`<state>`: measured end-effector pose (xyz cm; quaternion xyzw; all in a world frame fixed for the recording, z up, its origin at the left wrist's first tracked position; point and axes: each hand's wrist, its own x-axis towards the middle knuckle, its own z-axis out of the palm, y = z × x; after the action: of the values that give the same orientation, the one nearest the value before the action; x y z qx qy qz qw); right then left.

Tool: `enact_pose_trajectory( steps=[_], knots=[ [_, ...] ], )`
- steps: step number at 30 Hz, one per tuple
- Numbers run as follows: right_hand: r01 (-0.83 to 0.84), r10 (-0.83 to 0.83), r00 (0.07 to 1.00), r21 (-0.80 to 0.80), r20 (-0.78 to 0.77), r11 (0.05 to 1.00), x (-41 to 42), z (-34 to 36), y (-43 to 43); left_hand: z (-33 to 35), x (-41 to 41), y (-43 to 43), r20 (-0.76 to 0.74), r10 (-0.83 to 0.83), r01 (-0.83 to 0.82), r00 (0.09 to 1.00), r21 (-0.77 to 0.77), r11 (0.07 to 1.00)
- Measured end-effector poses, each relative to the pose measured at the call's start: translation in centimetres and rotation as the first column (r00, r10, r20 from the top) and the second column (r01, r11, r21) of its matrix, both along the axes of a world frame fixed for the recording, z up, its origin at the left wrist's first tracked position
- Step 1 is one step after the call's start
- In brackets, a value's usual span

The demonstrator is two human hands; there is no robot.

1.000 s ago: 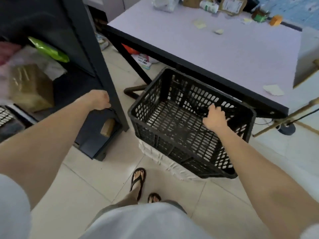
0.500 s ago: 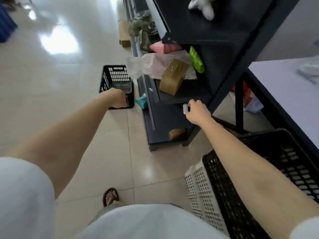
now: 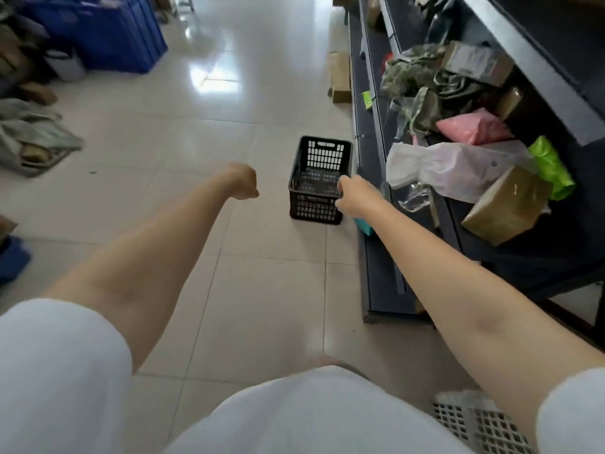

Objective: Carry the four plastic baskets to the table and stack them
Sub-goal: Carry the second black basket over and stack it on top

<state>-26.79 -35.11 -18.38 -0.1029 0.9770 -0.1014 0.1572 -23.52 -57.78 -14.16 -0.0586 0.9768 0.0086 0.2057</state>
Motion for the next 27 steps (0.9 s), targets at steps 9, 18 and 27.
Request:
enact_pose_trajectory(
  steps=[9, 18, 27],
  knots=[
    [-0.029, 0.017, 0.99, 0.086, 0.14, 0.996, -13.6, -3.2, -10.3, -4.1, -13.3, -9.1, 0.128, 0.007, -0.013, 0.992, 0.045, 0.999],
    [-0.086, 0.063, 0.976, 0.103, 0.209, 0.991, -31.8, -3.5, -18.9, -3.1, -29.1, -19.7, 0.113, 0.093, -0.104, 0.989, 0.091, 0.99],
    [0.005, -0.028, 0.969, 0.092, 0.245, 0.996, -46.9, -7.3, -27.8, -6.6, -46.2, -31.2, 0.216, 0.025, -0.044, 0.976, 0.085, 0.995]
  ],
)
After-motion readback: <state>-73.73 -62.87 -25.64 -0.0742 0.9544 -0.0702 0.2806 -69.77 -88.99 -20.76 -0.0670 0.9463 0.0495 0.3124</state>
